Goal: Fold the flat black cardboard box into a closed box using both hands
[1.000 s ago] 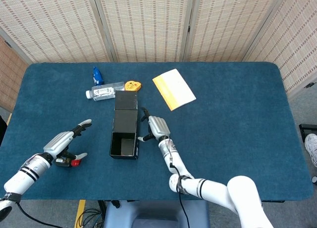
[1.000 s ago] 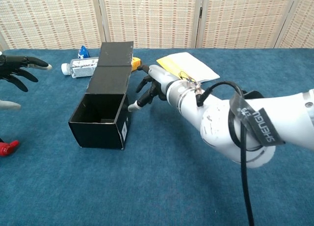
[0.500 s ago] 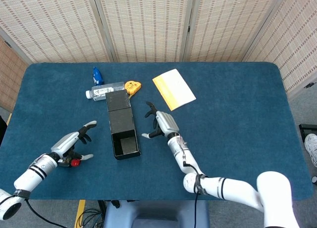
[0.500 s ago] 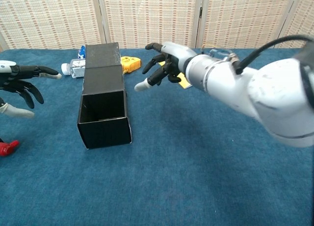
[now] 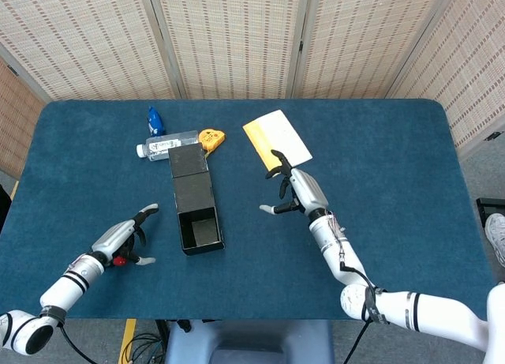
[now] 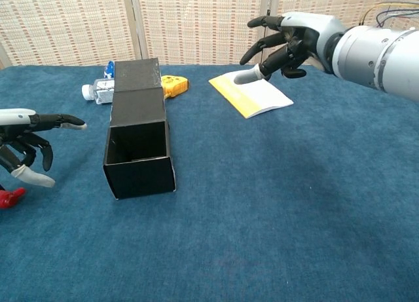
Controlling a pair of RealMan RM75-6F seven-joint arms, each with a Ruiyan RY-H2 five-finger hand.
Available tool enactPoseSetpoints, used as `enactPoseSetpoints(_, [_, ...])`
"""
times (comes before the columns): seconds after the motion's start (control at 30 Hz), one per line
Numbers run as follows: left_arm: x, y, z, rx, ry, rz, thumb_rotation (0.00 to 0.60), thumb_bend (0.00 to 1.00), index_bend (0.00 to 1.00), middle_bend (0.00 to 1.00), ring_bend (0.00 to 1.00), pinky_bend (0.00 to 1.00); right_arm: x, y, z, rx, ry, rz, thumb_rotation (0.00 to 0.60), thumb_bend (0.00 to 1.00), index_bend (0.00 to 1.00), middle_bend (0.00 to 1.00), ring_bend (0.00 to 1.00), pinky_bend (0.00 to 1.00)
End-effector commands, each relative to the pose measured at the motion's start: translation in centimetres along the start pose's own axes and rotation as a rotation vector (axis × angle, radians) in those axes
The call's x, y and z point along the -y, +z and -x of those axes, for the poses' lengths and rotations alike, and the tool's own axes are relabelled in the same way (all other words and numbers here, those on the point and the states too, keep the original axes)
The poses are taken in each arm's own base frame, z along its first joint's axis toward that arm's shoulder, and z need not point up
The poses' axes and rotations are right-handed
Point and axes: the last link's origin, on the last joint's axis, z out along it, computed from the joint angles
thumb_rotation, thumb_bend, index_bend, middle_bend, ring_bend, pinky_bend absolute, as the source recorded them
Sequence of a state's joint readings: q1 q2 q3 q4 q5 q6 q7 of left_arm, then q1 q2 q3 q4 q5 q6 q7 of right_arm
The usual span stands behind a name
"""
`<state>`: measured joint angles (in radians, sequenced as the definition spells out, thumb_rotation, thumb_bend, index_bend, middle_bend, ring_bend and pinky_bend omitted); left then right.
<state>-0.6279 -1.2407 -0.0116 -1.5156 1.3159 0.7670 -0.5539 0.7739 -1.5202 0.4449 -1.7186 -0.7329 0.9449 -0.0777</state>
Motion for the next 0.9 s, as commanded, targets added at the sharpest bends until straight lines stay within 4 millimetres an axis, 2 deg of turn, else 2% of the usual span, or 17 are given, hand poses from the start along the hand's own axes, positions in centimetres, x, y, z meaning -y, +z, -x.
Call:
enactPoseSetpoints(0.03, [-0.3,0.7,1.2,0.016,-0.05,-0.008,0.6,0.11,0.0,0.0,0.49,0.69,-0.3,-0.3,-0.2,-0.001,0.004,-0.001,0.6,0.0,0.0,0.34,0.63,0.94])
enactPoseSetpoints(0.43, [-1.5,3.2,3.5,-0.028,-0.202,0.018,0.6,0.11,0.0,0.0,0.49,0.69,-0.7,-0.8,-0.5,-0.006,0.007,-0.019,0.6,0.0,0.0,0.34,0.63,0.94])
enactPoseSetpoints(0.9, [-2.7,4.9,5.1,-0.032,-0.281,0.044,0.6,0.11,0.0,0.0,0.49,0.69,-1.4,-0.9,-1.0,-0.015,0.019,-0.018,0.6,0.0,0.0,0.34,0.63,0.94])
